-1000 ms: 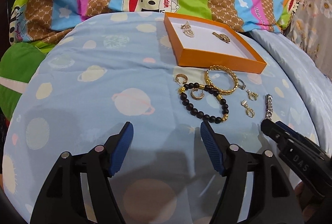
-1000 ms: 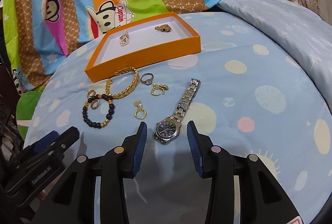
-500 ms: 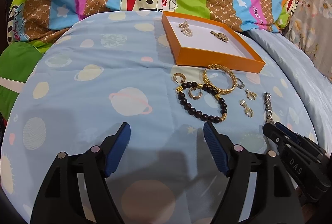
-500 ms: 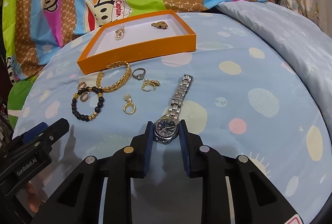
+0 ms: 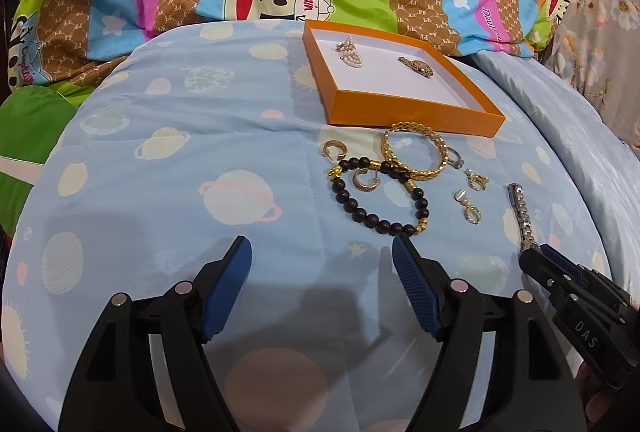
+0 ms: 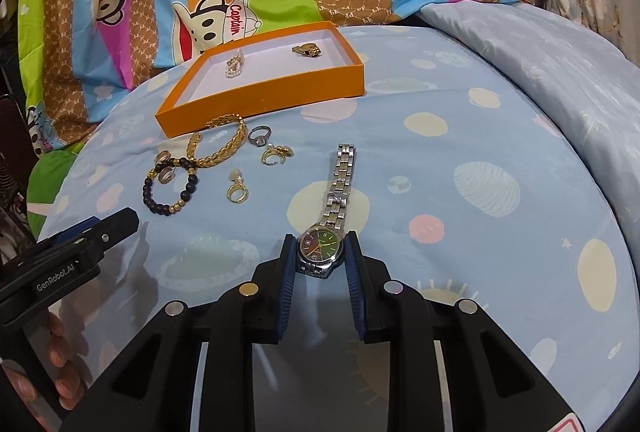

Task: Organize jewelry
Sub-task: 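Grasp the gold bangle with the left tool while the right tool holds the silver watch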

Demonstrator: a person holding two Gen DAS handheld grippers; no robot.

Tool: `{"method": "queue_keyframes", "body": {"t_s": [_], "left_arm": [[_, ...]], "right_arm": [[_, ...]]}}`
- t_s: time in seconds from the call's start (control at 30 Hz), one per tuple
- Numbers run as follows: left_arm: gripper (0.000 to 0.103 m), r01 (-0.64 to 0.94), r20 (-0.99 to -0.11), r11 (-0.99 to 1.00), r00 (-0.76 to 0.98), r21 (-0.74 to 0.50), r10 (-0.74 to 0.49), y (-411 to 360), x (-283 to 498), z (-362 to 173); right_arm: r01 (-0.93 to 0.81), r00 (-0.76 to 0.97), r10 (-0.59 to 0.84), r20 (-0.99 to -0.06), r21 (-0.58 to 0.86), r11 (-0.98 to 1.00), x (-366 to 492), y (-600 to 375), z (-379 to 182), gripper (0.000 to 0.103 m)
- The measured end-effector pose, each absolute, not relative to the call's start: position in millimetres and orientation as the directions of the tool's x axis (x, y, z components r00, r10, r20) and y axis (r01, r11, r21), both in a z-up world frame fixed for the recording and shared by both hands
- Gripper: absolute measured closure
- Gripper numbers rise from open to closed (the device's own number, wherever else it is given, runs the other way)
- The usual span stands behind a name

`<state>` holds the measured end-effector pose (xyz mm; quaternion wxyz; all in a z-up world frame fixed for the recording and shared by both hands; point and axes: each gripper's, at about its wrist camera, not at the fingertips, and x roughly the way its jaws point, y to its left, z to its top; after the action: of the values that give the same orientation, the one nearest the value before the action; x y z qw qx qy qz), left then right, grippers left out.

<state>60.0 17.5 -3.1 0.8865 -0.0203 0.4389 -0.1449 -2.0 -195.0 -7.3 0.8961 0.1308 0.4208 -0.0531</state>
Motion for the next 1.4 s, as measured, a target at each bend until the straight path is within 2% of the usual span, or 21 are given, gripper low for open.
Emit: {"method": "queue_keyframes", "body": {"t_s": [0.57,0.8,0.97,1.13,1.33,1.37,1.4], "left_arm": [[0.033,0.306,-0.758,0.934,0.562,-0.184,-0.333,-21,77,12],[0.033,0.322,-0.790,0.925,0.506,-0.201,-0.347,-53,111,1],[0.033,0.346,-0.799,0.930,0.521,-0.125,-0.301,-71,118,-5],[0.045,0.370,-0.798,0.927,0.541,-0.058,-0.266,-80,116,-10],[0.055,0.391,-0.785,0.918,0.550,-0.060,-0.286,-81,112,-6],[0.062,0.398,-0.774,0.915,0.561,-0.058,-0.294,-80,110,-2],[0.088,0.413,-0.768,0.908,0.560,-0.066,-0.310,-80,108,2]], "right_arm": [[0.219,0.671,0.023,-0.741,0.227,0.949,-8,-208,1,0.080],[0.216,0.672,0.031,-0.740,0.235,0.948,-7,-209,0,0.080],[0.211,0.674,0.043,-0.738,0.249,0.945,-4,-212,-1,0.080],[0.215,0.675,0.051,-0.736,0.262,0.941,-2,-215,-2,0.080],[0.216,0.679,0.054,-0.733,0.269,0.939,0,-218,-1,0.080],[0.216,0.681,0.054,-0.730,0.271,0.938,1,-219,0,0.080],[0.217,0.684,0.054,-0.728,0.273,0.937,1,-219,1,0.080]]}}
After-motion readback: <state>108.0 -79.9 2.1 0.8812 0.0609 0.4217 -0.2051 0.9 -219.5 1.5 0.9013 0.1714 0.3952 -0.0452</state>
